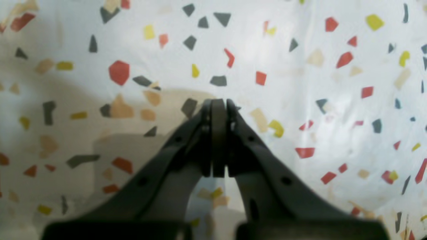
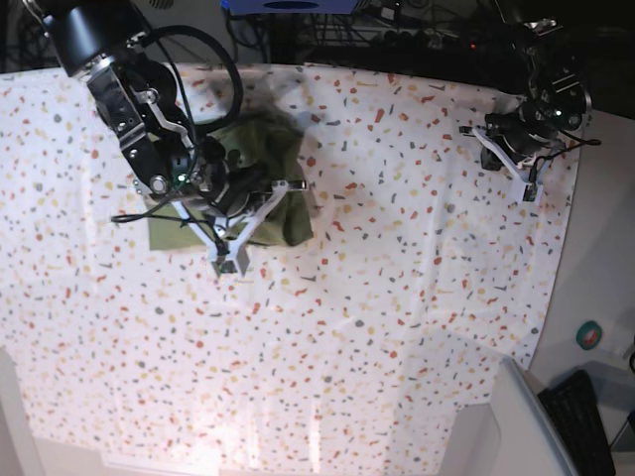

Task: Layout the t-shirt on the table in an organized manner, then fold the t-shirt properly
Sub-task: 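Flatten the folded bundle with the right gripper and withdraw the left gripper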

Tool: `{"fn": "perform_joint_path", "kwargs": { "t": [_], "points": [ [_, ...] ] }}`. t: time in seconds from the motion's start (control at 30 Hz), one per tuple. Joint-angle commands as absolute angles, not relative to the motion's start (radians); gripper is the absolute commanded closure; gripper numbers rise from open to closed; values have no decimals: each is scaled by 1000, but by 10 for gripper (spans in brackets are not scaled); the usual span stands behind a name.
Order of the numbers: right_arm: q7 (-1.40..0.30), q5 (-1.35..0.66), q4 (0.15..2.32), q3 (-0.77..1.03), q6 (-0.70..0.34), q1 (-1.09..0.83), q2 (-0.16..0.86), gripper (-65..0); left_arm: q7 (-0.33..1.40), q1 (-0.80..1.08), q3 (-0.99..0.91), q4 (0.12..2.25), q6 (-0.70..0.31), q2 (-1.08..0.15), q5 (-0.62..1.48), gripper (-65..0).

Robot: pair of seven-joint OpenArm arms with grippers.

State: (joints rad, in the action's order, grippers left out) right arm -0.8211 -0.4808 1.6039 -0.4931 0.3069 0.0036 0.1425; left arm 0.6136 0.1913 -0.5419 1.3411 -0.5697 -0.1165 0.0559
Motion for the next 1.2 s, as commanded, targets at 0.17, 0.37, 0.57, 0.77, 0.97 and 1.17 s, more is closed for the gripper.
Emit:
{"fn": "perform_joint_path", "kwargs": {
  "t": [0.17, 0.37, 0.57, 0.77, 0.97, 1.17],
  "points": [
    [-700, -476, 1461, -578, 302, 81, 108, 0, 601, 188, -542, 1356, -575, -124, 65, 0],
    [-733, -475, 1664, -596, 306, 33, 153, 0, 599, 189, -544, 1349, -575, -125, 65, 0],
    [-797, -475, 1652, -602, 358, 8, 200, 0, 598, 194, -545, 1349, -575, -127, 65, 0],
    [-803, -476, 1607, -638, 360, -15, 200, 0, 598, 188, -544, 1349, -575, -124, 65, 0],
    [-805, -478, 1650, -733, 366, -47, 203, 0, 598, 186, -542, 1349, -575, -124, 65, 0],
    [-805, -476, 1790, -743, 478, -61, 245, 0, 598, 189, -545, 1349, -575, -130, 65, 0]
  ]
}}
